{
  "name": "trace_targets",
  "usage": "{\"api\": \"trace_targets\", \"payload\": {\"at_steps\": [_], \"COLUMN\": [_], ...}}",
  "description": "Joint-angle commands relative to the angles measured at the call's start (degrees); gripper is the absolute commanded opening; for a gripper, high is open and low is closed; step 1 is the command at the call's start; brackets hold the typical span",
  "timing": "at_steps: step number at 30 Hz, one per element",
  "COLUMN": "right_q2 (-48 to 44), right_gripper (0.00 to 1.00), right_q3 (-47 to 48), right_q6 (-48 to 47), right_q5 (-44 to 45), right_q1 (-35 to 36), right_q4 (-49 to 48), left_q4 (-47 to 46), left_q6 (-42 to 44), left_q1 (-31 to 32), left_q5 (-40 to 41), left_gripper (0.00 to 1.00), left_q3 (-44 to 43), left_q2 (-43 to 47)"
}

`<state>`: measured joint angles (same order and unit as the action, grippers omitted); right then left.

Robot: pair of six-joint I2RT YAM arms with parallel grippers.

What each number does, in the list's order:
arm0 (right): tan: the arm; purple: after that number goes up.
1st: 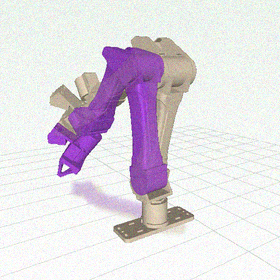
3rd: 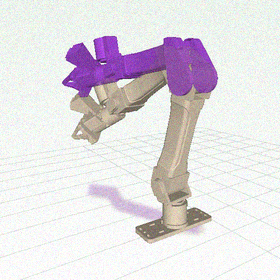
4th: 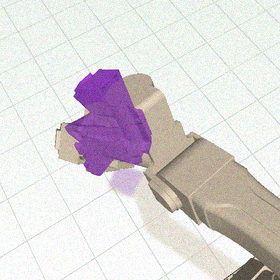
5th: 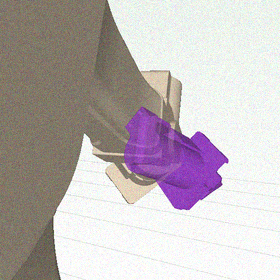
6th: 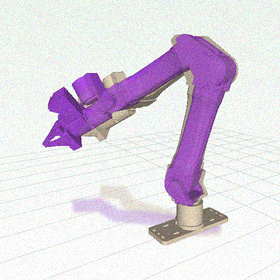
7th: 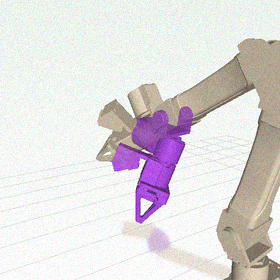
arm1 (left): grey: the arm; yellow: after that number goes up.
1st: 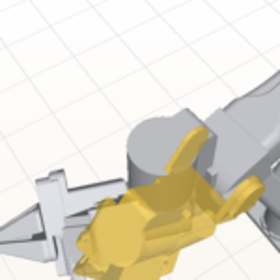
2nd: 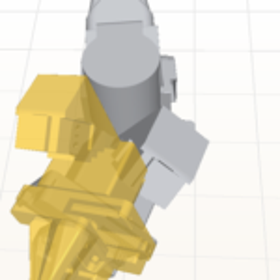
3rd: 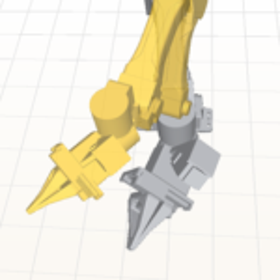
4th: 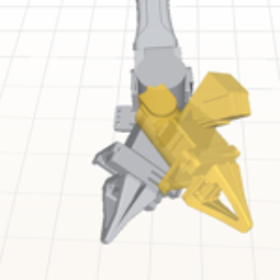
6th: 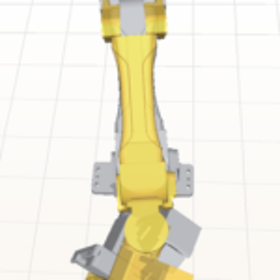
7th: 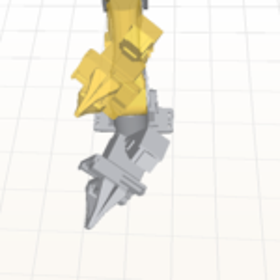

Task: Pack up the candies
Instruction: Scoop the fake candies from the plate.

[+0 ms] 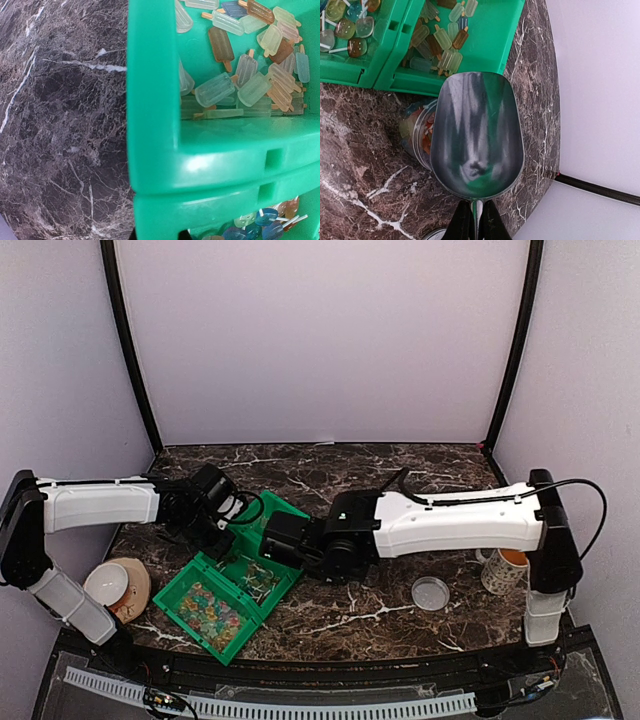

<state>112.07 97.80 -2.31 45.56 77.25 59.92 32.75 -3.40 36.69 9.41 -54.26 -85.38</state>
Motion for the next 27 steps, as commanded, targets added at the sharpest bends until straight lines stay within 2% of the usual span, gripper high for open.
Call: {"api": "trace_targets", "payload": {"at_steps": [1,12,27], "right_q2": [3.3,13.3,18.4], "right_gripper": [0.00,0.00,0.00], "right_q3": [5.7,15.2,14.4], "right_q6": [-3.5,-7.9,-13.6], "right_q5": [3.2,6.3,10.5], "right_q1": [0.6,0.7,0.4], "right_q4": [-0.1,6.5,4.2], "left_q4": [-1.0,-0.1,-0.9], "left_q6": [0.4,0.5,0.3], "left_q1": [0.5,1.8,2.0], "left_q5": [1.4,4.8,5.4], "left_gripper": [0.00,0.00,0.00], "left_q3": [-0.6,-1.2,-1.0], "left_q2": [2.8,2.3,3.3]}}
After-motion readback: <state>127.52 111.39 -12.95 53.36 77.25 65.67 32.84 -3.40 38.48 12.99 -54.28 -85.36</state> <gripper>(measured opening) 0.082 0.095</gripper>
